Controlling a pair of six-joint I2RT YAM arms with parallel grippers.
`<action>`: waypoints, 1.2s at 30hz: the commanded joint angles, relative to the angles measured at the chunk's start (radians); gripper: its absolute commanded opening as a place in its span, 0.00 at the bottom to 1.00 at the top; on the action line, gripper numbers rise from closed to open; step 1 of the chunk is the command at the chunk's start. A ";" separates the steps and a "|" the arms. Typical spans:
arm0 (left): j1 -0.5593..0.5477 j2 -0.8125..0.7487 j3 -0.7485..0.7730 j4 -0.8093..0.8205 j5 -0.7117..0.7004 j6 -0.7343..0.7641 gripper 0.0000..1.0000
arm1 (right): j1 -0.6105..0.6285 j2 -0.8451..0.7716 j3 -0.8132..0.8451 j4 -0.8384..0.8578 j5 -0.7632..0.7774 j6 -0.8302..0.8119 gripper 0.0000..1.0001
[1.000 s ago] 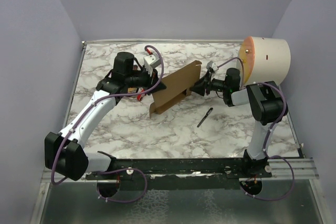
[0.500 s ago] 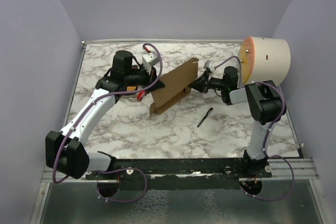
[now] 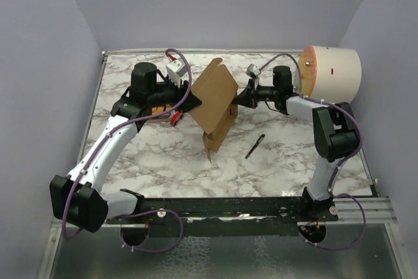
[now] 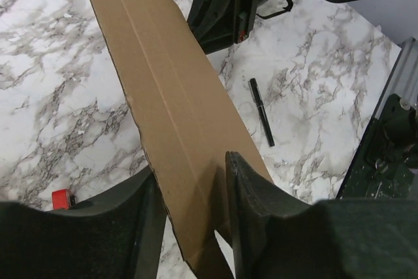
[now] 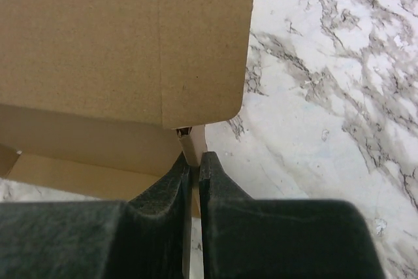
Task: Fold the paper box
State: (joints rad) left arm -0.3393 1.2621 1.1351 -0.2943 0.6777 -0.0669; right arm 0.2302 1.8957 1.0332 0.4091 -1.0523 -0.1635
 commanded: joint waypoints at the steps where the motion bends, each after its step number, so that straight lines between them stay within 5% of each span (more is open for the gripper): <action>1: 0.012 -0.083 -0.033 0.048 -0.055 -0.069 0.44 | 0.006 -0.038 0.187 -0.604 -0.006 -0.169 0.01; 6: 0.017 -0.152 -0.106 0.066 -0.120 -0.144 0.59 | 0.007 -0.040 0.275 -0.936 0.104 -0.293 0.01; 13: 0.027 -0.267 -0.176 0.036 -0.329 -0.232 0.83 | 0.014 -0.067 0.315 -1.116 0.275 -0.337 0.01; 28: 0.031 -0.589 -0.409 0.024 -0.538 -0.471 0.91 | 0.077 0.075 0.456 -1.200 0.617 -0.267 0.10; 36: 0.031 -0.652 -0.509 0.042 -0.525 -0.519 0.91 | 0.089 0.105 0.432 -1.142 0.671 -0.257 0.16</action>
State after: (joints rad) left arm -0.3134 0.6273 0.6559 -0.2779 0.1699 -0.5392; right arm 0.3153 1.9877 1.4704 -0.7593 -0.4496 -0.4351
